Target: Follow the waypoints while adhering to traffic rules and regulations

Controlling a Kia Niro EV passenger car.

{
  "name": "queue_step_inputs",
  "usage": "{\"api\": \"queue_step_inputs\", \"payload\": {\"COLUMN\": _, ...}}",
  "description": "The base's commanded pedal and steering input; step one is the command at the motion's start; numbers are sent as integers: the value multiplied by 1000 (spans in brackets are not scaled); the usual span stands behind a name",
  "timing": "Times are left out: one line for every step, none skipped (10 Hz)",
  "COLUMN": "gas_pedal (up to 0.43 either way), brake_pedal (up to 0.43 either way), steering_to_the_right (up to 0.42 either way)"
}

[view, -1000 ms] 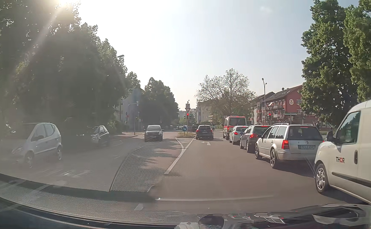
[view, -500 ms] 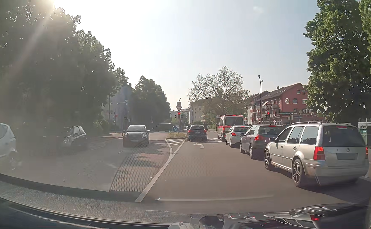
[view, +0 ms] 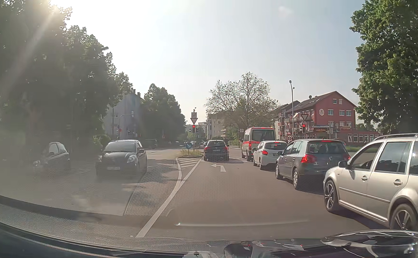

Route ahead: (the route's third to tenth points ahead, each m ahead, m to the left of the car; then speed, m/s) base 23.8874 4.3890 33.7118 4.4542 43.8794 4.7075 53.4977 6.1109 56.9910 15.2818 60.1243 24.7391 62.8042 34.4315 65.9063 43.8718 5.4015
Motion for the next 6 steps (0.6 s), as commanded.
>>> {"api": "queue_step_inputs", "payload": {"gas_pedal": 0, "brake_pedal": 0, "steering_to_the_right": 6}}
{"api": "queue_step_inputs", "payload": {"gas_pedal": 0, "brake_pedal": 0, "steering_to_the_right": 3}}
{"api": "queue_step_inputs", "payload": {"gas_pedal": 0, "brake_pedal": 0, "steering_to_the_right": 0}}
{"api": "queue_step_inputs", "payload": {"gas_pedal": 0, "brake_pedal": 0, "steering_to_the_right": 0}}
{"api": "queue_step_inputs", "payload": {"gas_pedal": 0, "brake_pedal": 0, "steering_to_the_right": -3}}
{"api": "queue_step_inputs", "payload": {"gas_pedal": 0, "brake_pedal": 0, "steering_to_the_right": -6}}
